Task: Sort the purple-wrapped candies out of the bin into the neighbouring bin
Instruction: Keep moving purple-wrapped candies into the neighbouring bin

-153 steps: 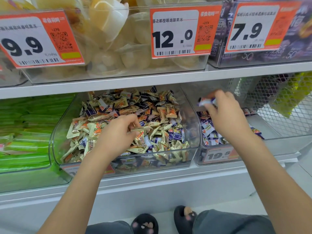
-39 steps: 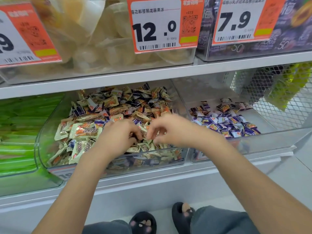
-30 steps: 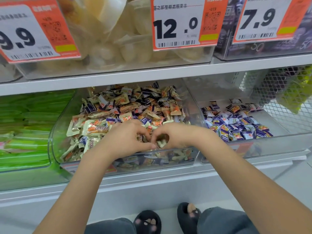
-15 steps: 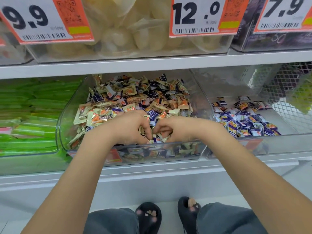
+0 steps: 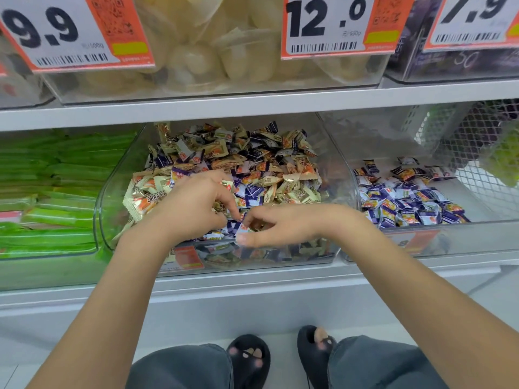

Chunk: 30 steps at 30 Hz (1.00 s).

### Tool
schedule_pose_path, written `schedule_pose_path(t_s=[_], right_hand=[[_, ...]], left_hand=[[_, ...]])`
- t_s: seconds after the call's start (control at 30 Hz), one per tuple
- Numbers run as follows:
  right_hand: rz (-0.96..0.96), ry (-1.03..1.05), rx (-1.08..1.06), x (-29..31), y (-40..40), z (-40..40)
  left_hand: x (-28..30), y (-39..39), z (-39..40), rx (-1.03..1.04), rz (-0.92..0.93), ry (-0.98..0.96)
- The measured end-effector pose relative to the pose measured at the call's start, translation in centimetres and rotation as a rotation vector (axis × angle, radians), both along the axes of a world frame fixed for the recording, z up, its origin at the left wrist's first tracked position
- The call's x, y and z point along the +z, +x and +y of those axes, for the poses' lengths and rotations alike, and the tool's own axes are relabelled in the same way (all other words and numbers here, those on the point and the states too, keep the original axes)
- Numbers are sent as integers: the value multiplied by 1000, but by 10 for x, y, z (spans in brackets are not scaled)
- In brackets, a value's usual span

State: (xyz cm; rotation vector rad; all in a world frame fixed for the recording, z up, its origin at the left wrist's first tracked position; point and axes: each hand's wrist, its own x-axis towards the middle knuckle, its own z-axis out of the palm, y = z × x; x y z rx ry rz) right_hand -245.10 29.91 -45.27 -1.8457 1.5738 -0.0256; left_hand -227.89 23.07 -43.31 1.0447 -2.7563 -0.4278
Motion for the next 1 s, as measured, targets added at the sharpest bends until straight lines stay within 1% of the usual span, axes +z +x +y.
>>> schedule_pose_path(t_s=[0.07, 0.13, 0.2, 0.27, 0.4, 0.6, 0.77, 1.0], right_hand=[[-6, 61, 2, 0, -1, 0], [2, 80, -6, -2, -3, 0], [18, 34, 5, -7, 0, -1], [-27, -16, -3, -12, 2, 0], [-95, -33, 5, -17, 2, 1], [-131, -86, 52, -15, 4, 1], [-70, -140, 96, -16, 2, 3], [-65, -318, 42, -20, -1, 7]], left_hand=[[-2, -1, 1, -3, 13, -16], [-5, -1, 1, -6, 28, -21], [-7, 0, 1, -4, 32, -35], [-9, 0, 0, -4, 49, -47], [-10, 0, -2, 0, 102, -34], [-12, -2, -1, 17, 96, -41], [-12, 0, -2, 13, 121, -23], [-12, 1, -2, 10, 133, -10]])
